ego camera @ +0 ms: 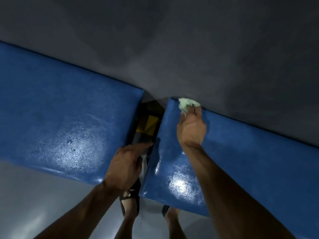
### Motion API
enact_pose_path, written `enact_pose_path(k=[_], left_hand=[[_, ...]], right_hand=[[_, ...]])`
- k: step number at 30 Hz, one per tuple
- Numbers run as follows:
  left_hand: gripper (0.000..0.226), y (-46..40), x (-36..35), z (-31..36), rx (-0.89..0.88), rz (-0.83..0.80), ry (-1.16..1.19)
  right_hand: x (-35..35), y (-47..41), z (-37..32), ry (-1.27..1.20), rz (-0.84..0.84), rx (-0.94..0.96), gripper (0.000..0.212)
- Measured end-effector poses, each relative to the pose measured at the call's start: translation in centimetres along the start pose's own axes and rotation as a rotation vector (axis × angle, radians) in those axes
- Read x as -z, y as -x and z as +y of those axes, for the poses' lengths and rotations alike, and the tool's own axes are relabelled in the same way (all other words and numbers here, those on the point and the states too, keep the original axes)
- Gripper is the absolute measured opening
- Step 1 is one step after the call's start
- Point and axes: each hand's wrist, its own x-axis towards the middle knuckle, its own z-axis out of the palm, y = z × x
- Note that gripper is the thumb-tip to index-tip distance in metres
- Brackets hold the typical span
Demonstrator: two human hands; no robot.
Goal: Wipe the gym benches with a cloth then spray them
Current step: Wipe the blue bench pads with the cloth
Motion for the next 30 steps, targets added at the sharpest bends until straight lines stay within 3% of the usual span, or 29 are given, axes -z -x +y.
enact_pose_path(k=[3, 5, 7, 10, 13, 16, 22, 27, 30], left_hand=[[0.061, -0.5, 0.0, 0.3, -0.001, -0.028, 0.032], [0.06, -0.7, 0.1, 0.7, -0.001, -0.034, 0.056], [0.058, -0.8, 0.2, 0.8, 0.006, -0.049, 0.076], [0.058, -0.7, 0.3, 0.1, 0.03, -0.07, 0.079], [0.06, -0.6, 0.4, -0.8, 0.059, -0.055, 0.075], [0.061, -0.4, 0.5, -1.5, 0.073, -0.058, 0.076], [0.058, -0.5, 0.4, -1.4, 0.061, -0.046, 0.041], [0.059, -1.1, 0.0, -0.4, 0.036, -0.054, 0.046], [0.056, -1.2, 0.2, -0.3, 0.023, -0.038, 0.049]], right_hand=[[1.1, 0.6, 2.7, 0.091, -0.083, 0.42, 0.027], [2.4, -0.3, 5.0, 0.111, -0.197, 0.588, 0.033], [3.8, -1.7, 7.4, 0.134, -0.215, 0.507, 0.042], [3.9, -1.9, 8.9, 0.065, 0.004, 0.184, 0.049], [1.4, -0.6, 4.2, 0.01, 0.097, -0.05, 0.037], [-1.1, -0.3, -0.7, 0.009, 0.11, -0.138, 0.026], [-0.5, 0.1, 0.4, 0.155, 0.043, 0.202, 0.025], [-0.2, 4.0, 1.5, 0.246, -0.104, 0.728, 0.044], [0.5, 2.3, 2.1, 0.293, -0.121, 0.842, 0.051]])
